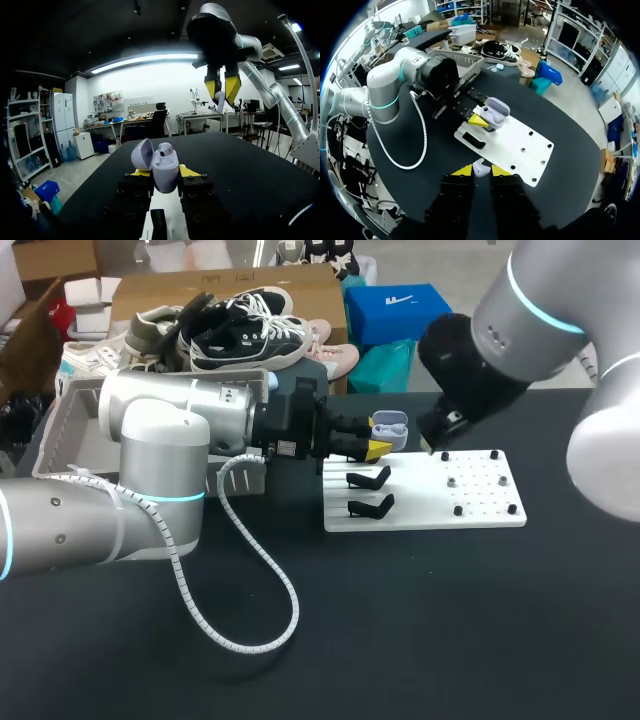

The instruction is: Pick up each earbud case from the left stands, insert the matching earbuds, close the lid, and place the case in the box.

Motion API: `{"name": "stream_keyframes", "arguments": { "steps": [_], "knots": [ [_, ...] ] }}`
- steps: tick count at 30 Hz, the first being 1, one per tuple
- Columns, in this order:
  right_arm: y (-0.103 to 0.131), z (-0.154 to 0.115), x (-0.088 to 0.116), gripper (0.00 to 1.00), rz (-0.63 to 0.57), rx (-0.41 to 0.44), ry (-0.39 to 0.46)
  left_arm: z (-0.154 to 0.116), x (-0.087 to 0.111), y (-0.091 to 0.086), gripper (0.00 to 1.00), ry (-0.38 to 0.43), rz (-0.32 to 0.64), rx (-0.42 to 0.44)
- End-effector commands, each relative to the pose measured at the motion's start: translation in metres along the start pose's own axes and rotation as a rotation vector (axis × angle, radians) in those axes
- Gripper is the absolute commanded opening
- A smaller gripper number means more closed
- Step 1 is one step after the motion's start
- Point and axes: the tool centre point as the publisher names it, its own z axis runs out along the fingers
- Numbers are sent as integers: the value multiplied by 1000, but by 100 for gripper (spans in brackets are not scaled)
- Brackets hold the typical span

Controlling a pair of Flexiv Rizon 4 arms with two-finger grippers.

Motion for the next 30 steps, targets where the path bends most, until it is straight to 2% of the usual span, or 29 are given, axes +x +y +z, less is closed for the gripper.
{"name": "stream_keyframes", "arguments": {
  "steps": [1,14,30],
  "knots": [
    [3,10,-18,0,-19,-16,21,0,0,0,0,-1,1,-2],
    [3,18,-43,0,-89,-12,17,0,0,0,0,-1,1,-2],
    [-3,43,-63,0,-85,-10,30,0,0,0,0,-1,1,-2]
  ]
}}
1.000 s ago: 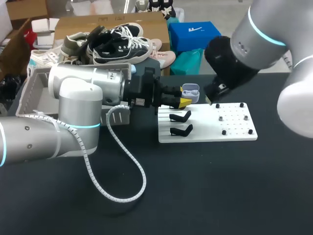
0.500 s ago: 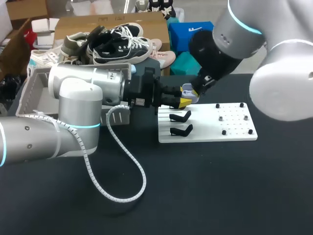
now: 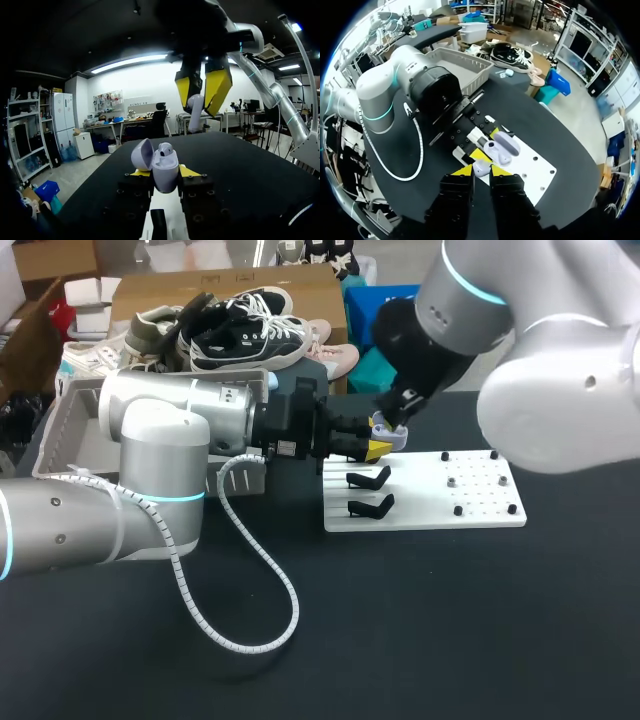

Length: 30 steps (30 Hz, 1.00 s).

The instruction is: Pick up each earbud case from the left stands, insert the matching earbuds, close the lid, and place the case in the box.

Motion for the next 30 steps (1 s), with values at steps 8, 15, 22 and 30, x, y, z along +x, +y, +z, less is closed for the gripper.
{"name": "stream_keyframes", "arguments": {
  "steps": [8,15,22,30],
  "knots": [
    [-8,15,-11,0,10,-2,23,0,0,0,0,-1,1,-2],
    [-12,22,-14,0,19,-3,30,0,0,0,0,-1,1,-2],
    [-13,26,-15,0,18,-10,35,0,0,0,0,-1,1,-2],
    [-14,30,-13,0,20,-12,43,0,0,0,0,-1,1,-2]
  ]
}}
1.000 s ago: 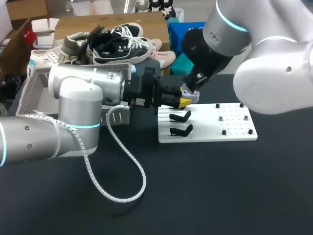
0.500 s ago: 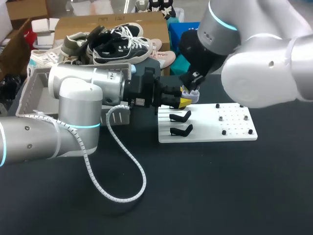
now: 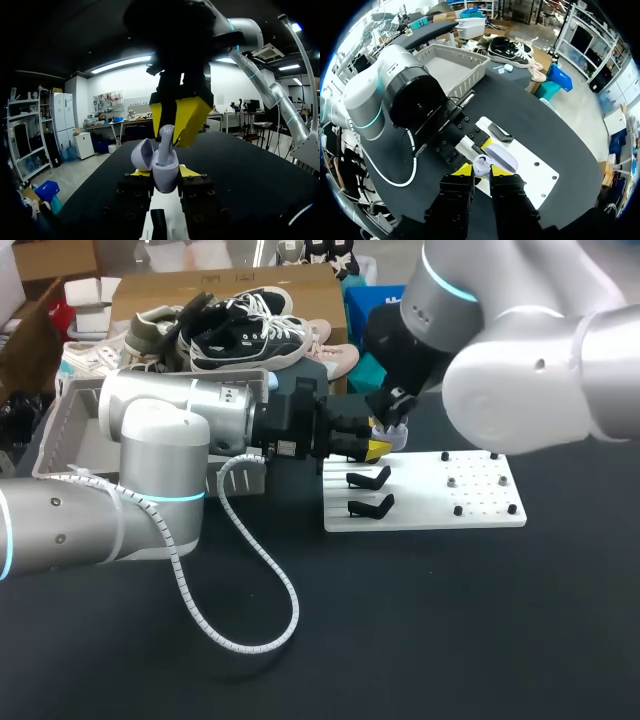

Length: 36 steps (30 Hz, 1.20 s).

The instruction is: Pick up each earbud case from the left stands, insert the matching earbuds, close the lid, and place the case in the box.

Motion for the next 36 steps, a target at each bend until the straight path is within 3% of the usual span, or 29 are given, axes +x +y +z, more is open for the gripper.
{"name": "stream_keyframes", "arguments": {
  "steps": [1,21,23,25,26,36],
  "knots": [
    [-2,1,-1,0,3,0,4,0,0,0,0,-1,1,-2],
    [-2,7,1,0,2,2,26,0,0,0,0,-1,1,-2],
    [-2,7,1,5,4,2,27,0,0,0,0,-1,1,-2],
    [-2,7,1,23,6,1,28,0,0,0,0,-1,1,-2],
    [-2,6,1,25,7,1,27,0,0,0,0,-1,1,-2],
    [0,3,2,26,4,5,27,0,0,0,0,-1,1,-2]
  ]
}}
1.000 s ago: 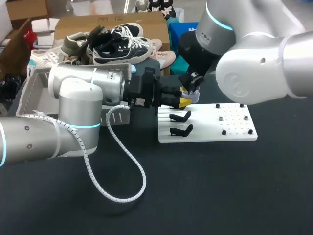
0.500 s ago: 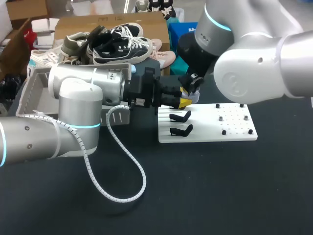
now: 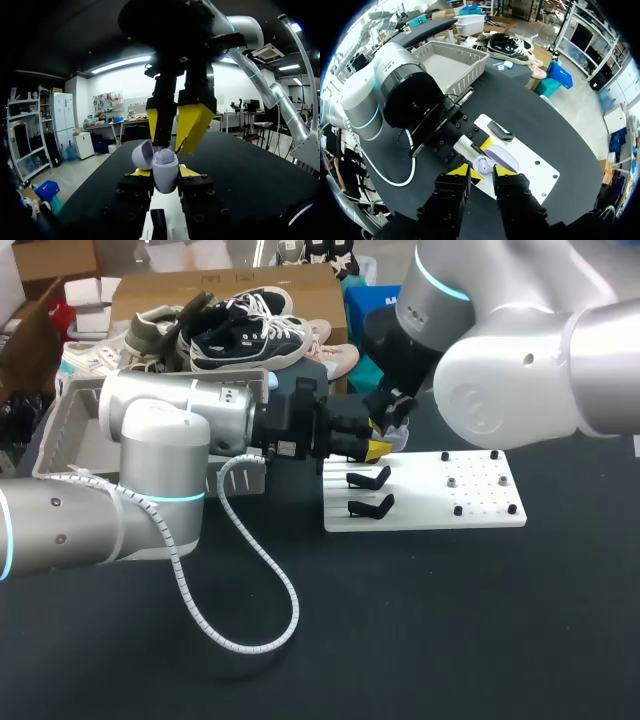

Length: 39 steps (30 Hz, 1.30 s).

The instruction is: Pick up each earbud case from the left stands, insert the matching earbuds, close the lid, and place the case in the box.

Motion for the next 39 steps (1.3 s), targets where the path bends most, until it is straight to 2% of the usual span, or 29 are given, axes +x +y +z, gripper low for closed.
{"name": "stream_keyframes", "arguments": {
  "steps": [1,12,14,21,32,39],
  "knots": [
    [1,-2,1,26,1,3,0,0,0,0,0,-1,1,-2],
    [-5,-25,6,29,21,10,-42,0,0,0,0,-1,1,-2],
    [-9,-27,2,32,37,16,-58,0,0,0,0,-1,1,-2],
    [-29,-32,-22,31,87,28,-104,0,0,0,0,-1,1,-2],
    [-56,-18,-44,33,135,22,-99,0,0,0,0,-1,1,-2],
    [-60,-9,-42,35,142,5,-73,0,0,0,0,-1,1,-2]
  ]
}}
